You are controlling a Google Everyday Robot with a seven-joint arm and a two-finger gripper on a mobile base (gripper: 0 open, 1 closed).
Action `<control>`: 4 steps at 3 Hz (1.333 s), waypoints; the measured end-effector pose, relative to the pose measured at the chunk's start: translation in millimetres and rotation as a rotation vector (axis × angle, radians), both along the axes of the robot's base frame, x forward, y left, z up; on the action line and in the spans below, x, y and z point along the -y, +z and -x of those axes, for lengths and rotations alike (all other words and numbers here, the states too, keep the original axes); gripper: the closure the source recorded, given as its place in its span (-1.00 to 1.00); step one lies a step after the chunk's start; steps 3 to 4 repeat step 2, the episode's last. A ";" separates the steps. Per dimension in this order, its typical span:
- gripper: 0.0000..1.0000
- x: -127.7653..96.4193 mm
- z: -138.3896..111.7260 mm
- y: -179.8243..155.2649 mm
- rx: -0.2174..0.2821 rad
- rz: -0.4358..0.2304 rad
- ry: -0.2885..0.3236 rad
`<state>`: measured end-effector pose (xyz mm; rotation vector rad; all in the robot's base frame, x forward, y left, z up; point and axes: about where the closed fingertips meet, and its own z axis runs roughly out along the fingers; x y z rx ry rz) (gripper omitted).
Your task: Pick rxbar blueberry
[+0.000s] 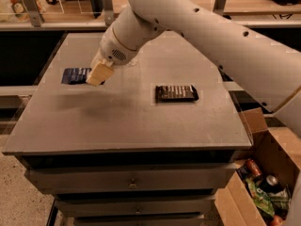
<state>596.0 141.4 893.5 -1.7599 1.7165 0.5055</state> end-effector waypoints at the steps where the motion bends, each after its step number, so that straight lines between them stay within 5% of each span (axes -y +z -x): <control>1: 1.00 0.2 3.7 19.1 0.035 -0.038 0.016; 4: 1.00 0.2 3.7 19.1 0.035 -0.038 0.016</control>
Offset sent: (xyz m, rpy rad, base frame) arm -0.0030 -0.0001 0.0157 0.0304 -0.0283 0.0125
